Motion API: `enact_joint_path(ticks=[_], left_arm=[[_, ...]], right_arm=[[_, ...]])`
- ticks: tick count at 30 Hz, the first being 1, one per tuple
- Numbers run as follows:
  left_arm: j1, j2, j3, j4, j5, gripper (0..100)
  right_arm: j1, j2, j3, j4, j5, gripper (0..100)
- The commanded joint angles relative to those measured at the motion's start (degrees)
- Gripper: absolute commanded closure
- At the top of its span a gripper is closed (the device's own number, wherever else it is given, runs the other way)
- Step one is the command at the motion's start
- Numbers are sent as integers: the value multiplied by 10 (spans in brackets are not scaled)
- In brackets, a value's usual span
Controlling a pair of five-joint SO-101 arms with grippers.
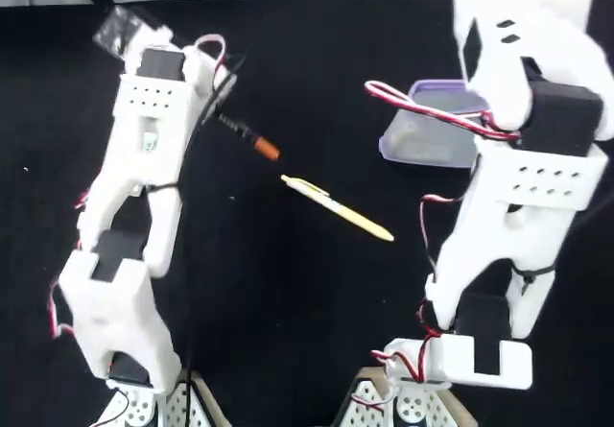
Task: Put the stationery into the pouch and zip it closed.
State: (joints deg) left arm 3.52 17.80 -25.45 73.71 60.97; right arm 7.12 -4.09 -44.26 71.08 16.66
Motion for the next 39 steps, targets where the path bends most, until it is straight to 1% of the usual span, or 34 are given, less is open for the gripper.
enact_joint_path(ticks=[1, 2, 6, 8, 11, 13, 15, 17, 22, 24, 26, 27, 31, 39], left_arm=[[38, -112, -40, 1, -5, 971], [44, -130, -37, 2, -6, 971], [65, -219, -20, 1, -56, 971], [80, -270, -5, -1, -59, 971], [119, -339, 54, -47, -62, 971], [149, -382, 120, -91, -86, 971], [189, -426, 209, -153, -114, 971], [211, -476, 305, -241, -119, 971], [215, -609, 544, -527, -123, 971], [217, -651, 620, -636, -149, 971], [219, -681, 673, -721, -178, 971], [227, -694, 690, -747, -185, 971], [254, -709, 698, -775, -216, 971], [354, -709, 694, -834, -324, 971]], right_arm=[[-40, -28, -7, 0, 1, 988], [-46, -28, -7, 0, 1, 988], [-48, -28, -7, 4, -3, 988], [-46, -28, -6, 4, -3, 988], [-45, -28, -3, 5, -3, 988], [-45, -28, -4, 11, -2, 988], [-45, -28, -7, 19, -1, 988], [-45, -29, -7, 21, 0, 988], [-45, -29, -8, 29, 1, 988], [-45, -29, -8, 33, -1, 988], [-45, -29, -8, 33, -2, 988], [-45, -29, -8, 33, -3, 988], [-48, -29, -8, 33, -3, 988], [-48, -29, -7, 33, -3, 988]])
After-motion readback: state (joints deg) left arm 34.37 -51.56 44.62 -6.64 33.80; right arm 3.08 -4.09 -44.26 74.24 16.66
